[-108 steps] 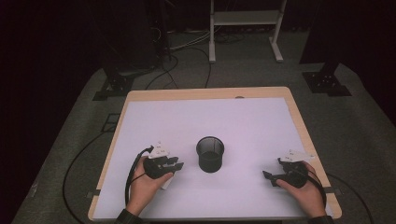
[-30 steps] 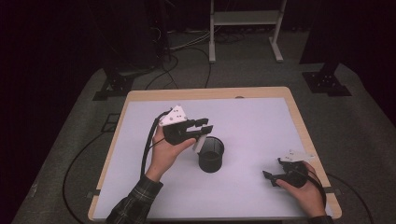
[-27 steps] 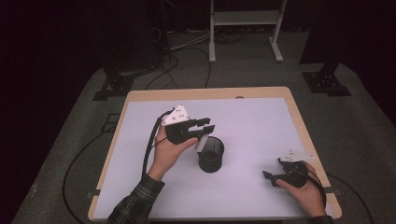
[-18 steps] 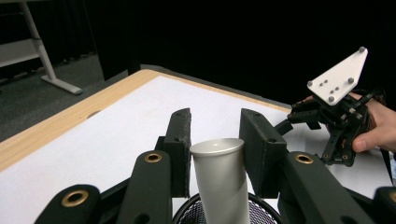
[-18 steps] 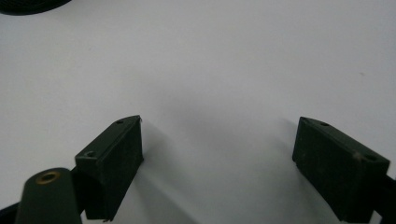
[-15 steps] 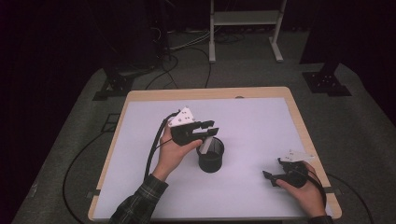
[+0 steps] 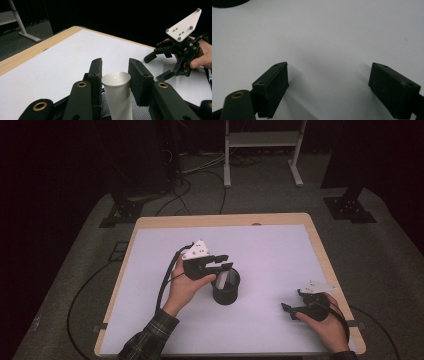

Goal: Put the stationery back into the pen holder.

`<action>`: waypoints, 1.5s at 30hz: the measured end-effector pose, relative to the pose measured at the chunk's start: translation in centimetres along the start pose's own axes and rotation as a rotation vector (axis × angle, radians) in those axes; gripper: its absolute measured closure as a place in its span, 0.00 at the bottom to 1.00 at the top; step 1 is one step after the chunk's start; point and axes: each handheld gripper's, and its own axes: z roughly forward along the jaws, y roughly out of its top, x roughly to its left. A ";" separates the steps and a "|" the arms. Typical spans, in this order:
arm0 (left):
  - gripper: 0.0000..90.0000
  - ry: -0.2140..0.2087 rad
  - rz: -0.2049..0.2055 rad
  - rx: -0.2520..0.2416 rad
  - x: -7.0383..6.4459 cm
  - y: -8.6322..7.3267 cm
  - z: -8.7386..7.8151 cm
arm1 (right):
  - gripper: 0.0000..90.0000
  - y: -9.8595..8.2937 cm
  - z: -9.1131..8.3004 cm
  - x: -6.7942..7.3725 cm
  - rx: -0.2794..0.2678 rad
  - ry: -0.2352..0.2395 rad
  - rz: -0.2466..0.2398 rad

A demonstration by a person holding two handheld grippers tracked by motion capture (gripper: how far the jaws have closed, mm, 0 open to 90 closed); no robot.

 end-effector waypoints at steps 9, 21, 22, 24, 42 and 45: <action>0.72 0.005 0.005 0.023 -0.3 -0.9 -0.2 | 0.16 0.0 0.0 0.0 0.000 0.000 0.001; 0.72 -0.003 -0.008 0.077 -0.7 -2.9 0.1 | 0.16 0.0 0.0 0.0 0.001 0.000 -0.002; 0.72 -0.004 -0.007 0.081 -0.7 -3.0 0.1 | 0.16 0.0 0.0 0.0 0.000 0.000 -0.003; 0.72 -0.004 -0.010 0.086 -0.7 -3.2 0.1 | 0.16 0.0 0.0 0.0 0.000 0.000 -0.003; 0.31 -0.010 -0.023 0.114 -1.1 -3.0 -0.8 | 0.16 0.0 0.0 0.0 0.001 -0.001 -0.003; 0.24 0.003 -0.025 0.108 -1.1 -2.9 -1.2 | 0.16 0.0 0.0 0.0 0.001 -0.001 -0.003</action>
